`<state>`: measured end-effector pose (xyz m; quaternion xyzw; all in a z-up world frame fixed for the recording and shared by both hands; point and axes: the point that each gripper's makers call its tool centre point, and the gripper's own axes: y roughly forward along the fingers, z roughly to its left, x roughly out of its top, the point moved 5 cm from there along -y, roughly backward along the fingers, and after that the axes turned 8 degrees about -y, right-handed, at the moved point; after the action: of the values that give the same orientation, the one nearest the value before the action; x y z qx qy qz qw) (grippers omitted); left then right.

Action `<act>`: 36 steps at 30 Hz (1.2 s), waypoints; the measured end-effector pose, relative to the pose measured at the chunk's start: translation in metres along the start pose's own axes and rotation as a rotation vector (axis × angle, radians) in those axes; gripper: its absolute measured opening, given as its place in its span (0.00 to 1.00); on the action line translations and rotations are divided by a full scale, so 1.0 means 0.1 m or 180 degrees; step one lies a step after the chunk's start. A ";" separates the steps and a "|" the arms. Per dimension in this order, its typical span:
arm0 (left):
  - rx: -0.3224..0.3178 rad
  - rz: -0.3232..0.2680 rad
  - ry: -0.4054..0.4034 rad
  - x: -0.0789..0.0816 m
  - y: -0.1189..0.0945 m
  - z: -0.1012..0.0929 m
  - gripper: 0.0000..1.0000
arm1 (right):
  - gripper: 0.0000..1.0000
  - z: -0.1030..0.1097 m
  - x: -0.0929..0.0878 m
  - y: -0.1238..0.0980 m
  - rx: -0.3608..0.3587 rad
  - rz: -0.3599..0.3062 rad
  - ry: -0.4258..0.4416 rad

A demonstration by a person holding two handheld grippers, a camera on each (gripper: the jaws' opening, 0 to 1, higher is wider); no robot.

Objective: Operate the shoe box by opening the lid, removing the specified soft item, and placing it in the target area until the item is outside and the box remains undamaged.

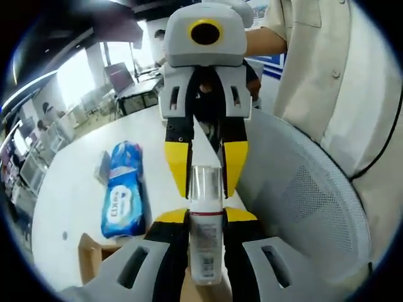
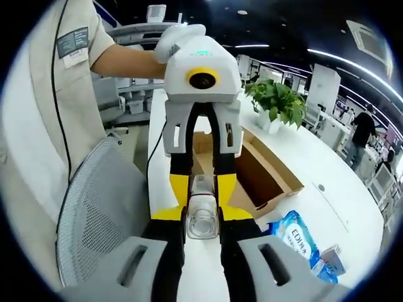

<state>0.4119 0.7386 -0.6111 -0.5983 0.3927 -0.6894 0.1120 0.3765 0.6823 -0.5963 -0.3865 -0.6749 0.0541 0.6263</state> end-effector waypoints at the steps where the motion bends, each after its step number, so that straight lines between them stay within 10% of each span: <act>1: 0.0000 0.0001 0.0001 0.00 0.00 0.00 0.18 | 0.18 0.00 0.00 0.00 -0.0003 -0.0004 0.0000; 36: 0.0326 -0.0219 -0.0220 -0.03 -0.02 0.12 0.25 | 0.16 -0.12 0.01 -0.01 0.0006 0.0180 -0.0103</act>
<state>0.4248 0.7373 -0.6124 -0.6284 0.3320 -0.6910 0.1322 0.3868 0.6769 -0.5927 -0.4039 -0.6736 0.0788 0.6139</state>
